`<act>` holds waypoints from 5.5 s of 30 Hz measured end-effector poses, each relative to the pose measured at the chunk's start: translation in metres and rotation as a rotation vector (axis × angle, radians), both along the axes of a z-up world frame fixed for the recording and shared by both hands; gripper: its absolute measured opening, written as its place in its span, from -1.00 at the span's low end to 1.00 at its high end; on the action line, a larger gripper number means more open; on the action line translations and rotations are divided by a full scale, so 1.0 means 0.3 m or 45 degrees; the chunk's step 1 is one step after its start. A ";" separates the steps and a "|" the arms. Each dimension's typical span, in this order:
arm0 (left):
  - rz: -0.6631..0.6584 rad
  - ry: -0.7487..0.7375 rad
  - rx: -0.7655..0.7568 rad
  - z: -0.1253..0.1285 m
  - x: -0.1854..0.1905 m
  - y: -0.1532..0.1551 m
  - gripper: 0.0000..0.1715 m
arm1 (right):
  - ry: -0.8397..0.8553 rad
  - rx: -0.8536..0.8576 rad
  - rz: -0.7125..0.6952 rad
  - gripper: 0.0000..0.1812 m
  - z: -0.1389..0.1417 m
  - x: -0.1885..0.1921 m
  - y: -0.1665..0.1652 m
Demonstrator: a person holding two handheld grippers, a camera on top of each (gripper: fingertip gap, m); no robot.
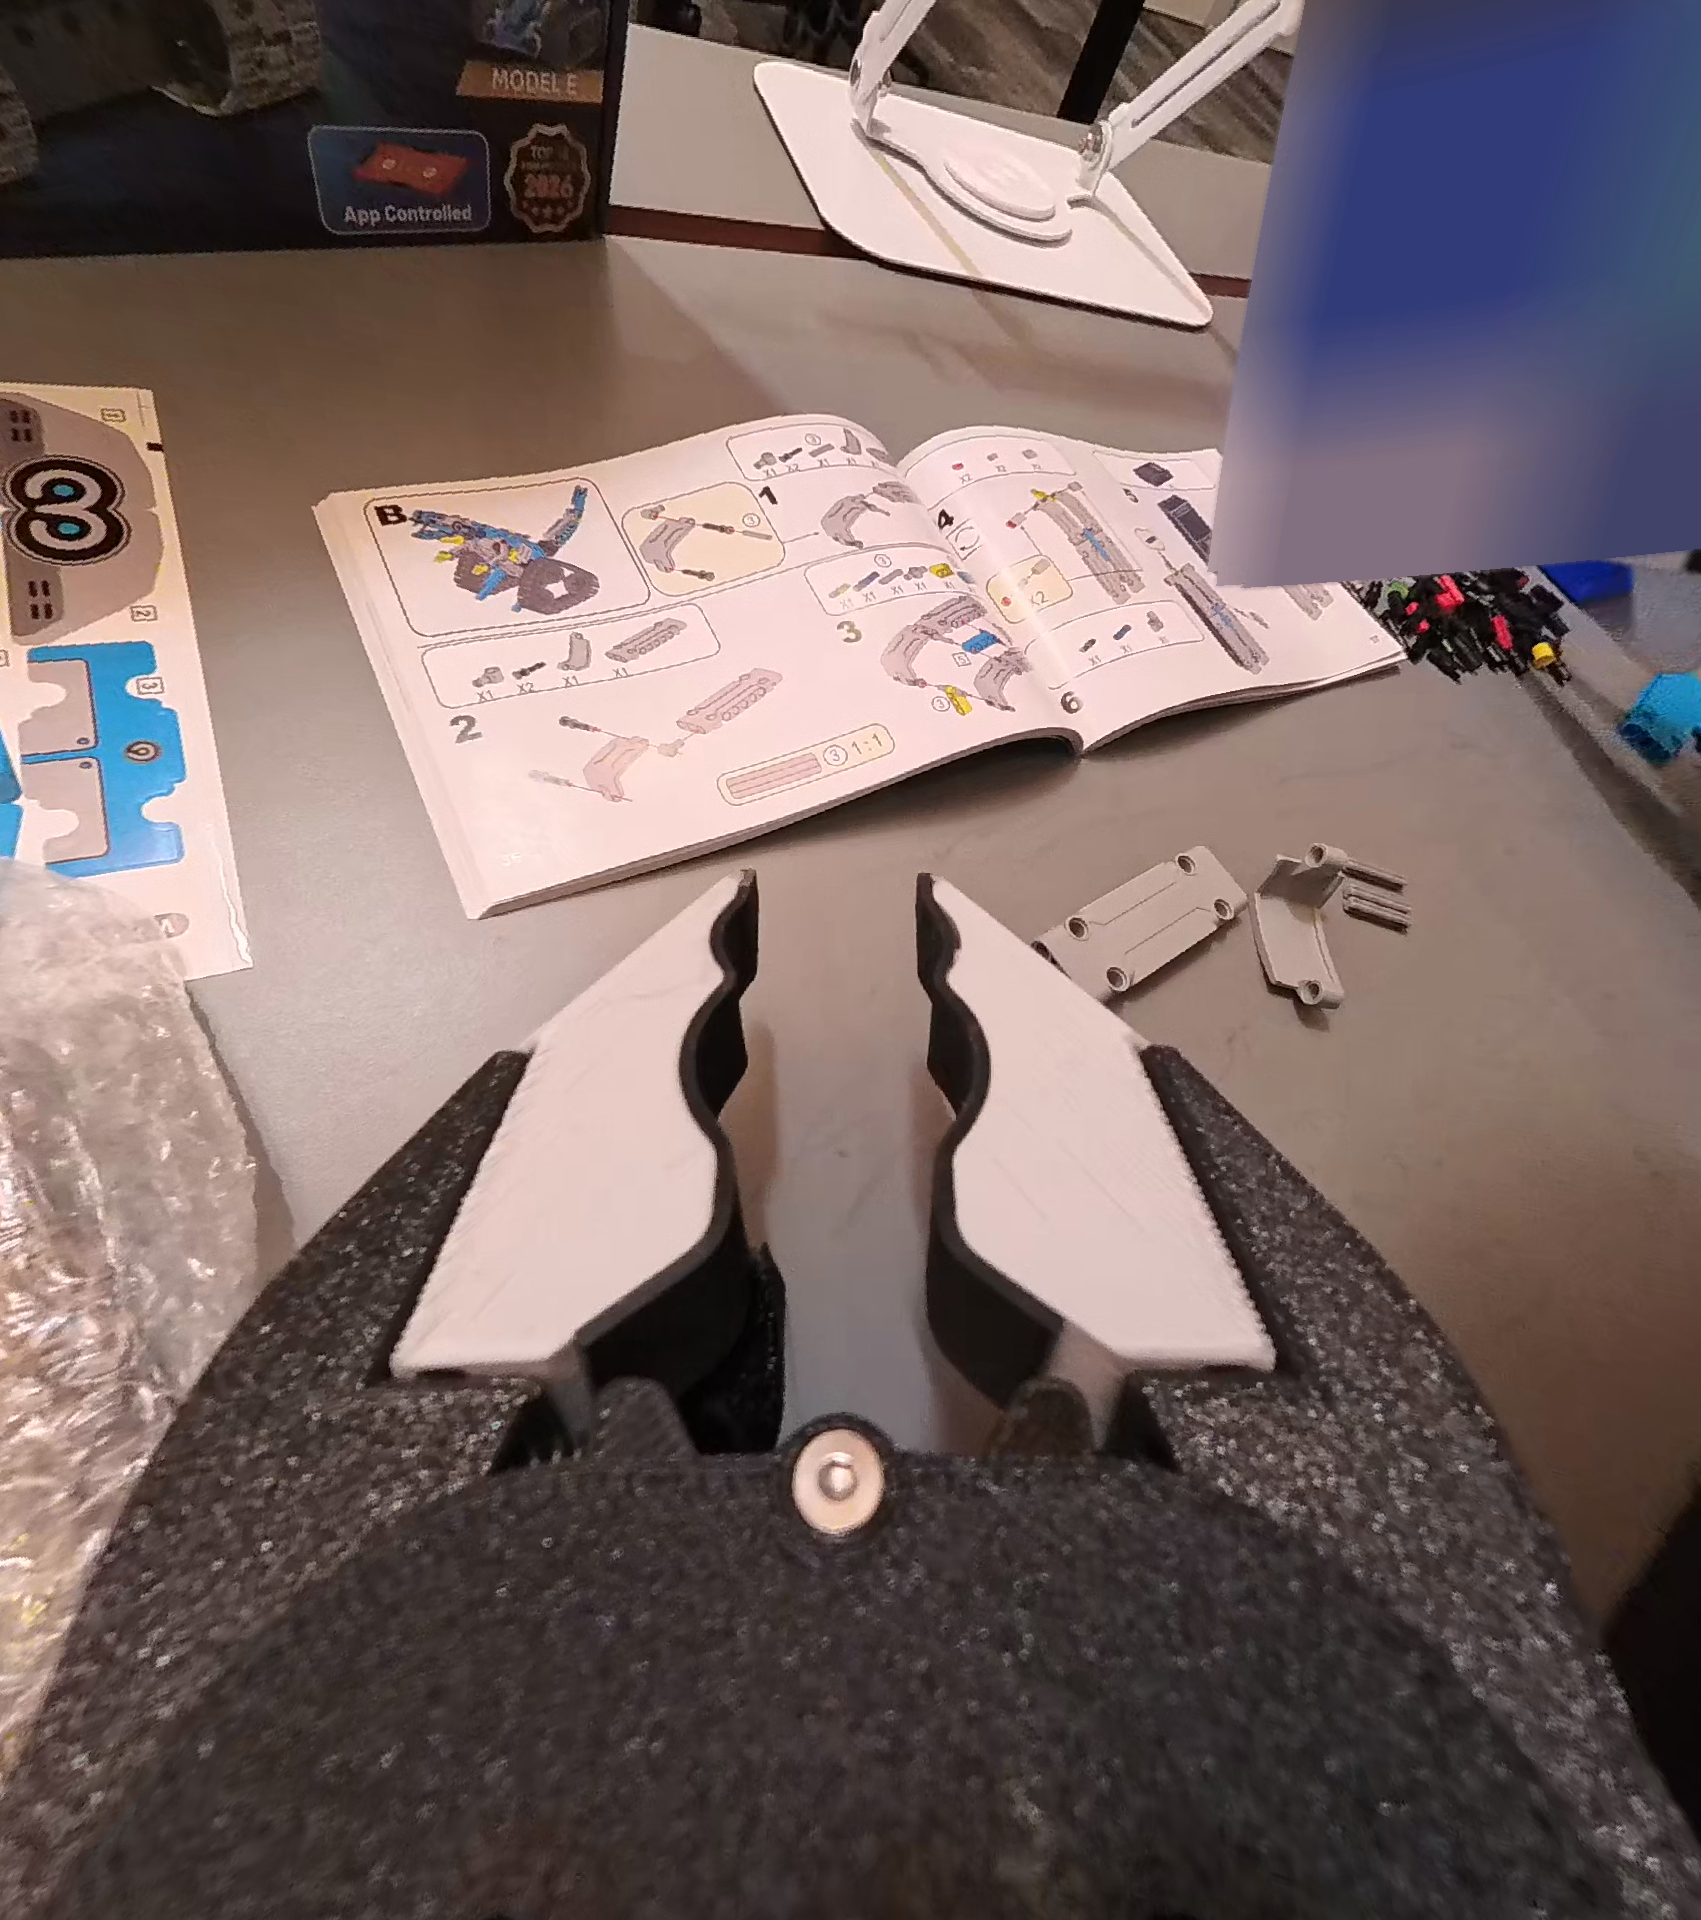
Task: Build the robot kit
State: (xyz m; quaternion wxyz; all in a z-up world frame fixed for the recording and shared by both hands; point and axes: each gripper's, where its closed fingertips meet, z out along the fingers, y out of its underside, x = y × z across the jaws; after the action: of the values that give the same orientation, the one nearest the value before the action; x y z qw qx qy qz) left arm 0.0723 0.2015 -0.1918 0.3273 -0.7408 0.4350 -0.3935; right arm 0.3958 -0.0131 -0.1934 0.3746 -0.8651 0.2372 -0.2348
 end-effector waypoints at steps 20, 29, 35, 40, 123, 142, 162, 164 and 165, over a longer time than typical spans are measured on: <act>-0.029 -0.001 0.028 0.005 0.017 -0.022 -0.66 | 0.228 0.078 0.189 -0.91 -0.085 -0.172 0.064; -0.027 -0.002 0.021 0.003 0.019 -0.020 -0.66 | 0.218 0.070 0.094 -0.91 -0.086 -0.128 0.015; -0.045 0.007 0.010 -0.004 0.025 -0.028 -0.66 | 0.156 0.021 -0.019 -0.91 -0.068 -0.062 -0.063; -0.047 0.008 0.010 -0.004 0.026 -0.030 -0.66 | 0.067 -0.026 -0.129 -0.90 -0.041 0.014 -0.149; -0.074 -0.011 -0.089 -0.015 0.033 -0.044 -0.66 | 0.209 -0.040 0.047 -0.92 -0.084 -0.108 -0.065; -0.076 -0.014 -0.093 -0.014 0.034 -0.046 -0.66 | 0.170 -0.003 0.043 -0.93 -0.075 -0.050 0.013; -0.078 -0.023 -0.114 -0.013 0.032 -0.048 -0.66 | 0.275 0.045 0.814 -0.55 -0.062 -0.431 0.147; -0.079 -0.023 -0.117 -0.014 0.032 -0.048 -0.66 | 0.283 -0.034 0.846 -0.52 -0.088 -0.443 0.126; -0.078 -0.024 -0.117 -0.013 0.032 -0.047 -0.67 | 0.293 -0.046 0.837 -0.52 -0.095 -0.438 0.117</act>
State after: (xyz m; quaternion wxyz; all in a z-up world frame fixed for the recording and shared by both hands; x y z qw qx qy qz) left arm 0.0818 0.1873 -0.1958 0.2848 -0.7376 0.4359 -0.4300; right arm 0.2643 0.0222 -0.2218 0.3857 -0.9224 -0.0177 -0.0068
